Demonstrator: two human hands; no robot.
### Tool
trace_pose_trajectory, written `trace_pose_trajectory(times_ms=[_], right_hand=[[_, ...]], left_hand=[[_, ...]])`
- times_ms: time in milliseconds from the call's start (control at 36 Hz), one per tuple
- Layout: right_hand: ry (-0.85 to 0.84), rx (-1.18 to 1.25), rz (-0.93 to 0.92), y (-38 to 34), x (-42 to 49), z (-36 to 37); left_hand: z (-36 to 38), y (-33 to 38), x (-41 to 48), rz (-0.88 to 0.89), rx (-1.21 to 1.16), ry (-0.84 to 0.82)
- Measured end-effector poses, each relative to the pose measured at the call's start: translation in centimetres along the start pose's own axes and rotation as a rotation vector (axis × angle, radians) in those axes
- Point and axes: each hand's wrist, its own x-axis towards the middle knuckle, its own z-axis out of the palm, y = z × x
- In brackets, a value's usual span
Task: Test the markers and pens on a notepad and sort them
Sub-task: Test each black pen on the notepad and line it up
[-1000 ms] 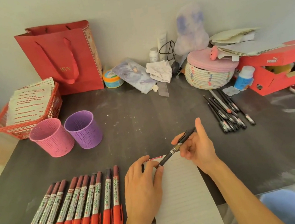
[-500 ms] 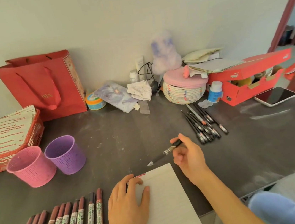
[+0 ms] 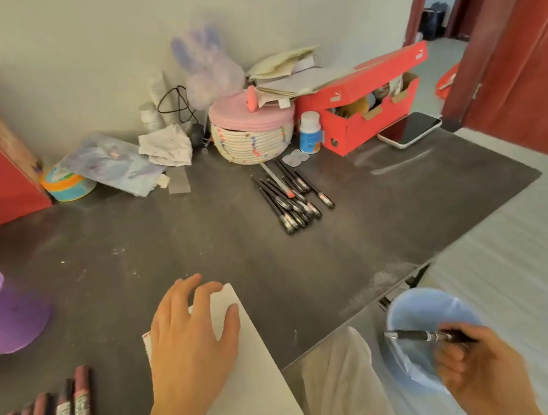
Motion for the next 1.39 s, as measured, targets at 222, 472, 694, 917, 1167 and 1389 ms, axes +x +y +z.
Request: trace_pose_trajectory(times_ms=[222,472,694,917,1167,1389], right_hand=[[0.391,0.007,0.167,5.1,1.8,-11.0],[0.56,-0.077,0.237,8.2,6.1,-15.4],[0.519,-0.326,0.346,7.3,12.8,-14.8],[0.628,-0.466,0.462,6.9,18.5,-14.2],[0.591,-0.607,0.483,7.9,22.4,-14.5],[0.484,-1.107,0.464,9.6,22.4,-14.1]], left_hand=[[4.6,9.0,3.7,0.499,0.012,-0.307],[9.7,14.6,6.5,0.663,0.001,-0.467],[10.6,14.9,6.7,0.598,-0.072,-0.448],[10.8,15.0,6.8,0.578,-0.091,-0.449],[10.6,15.3,6.9,0.563,-0.099,-0.45],[10.6,15.2,6.9,0.56,-0.117,-0.437]])
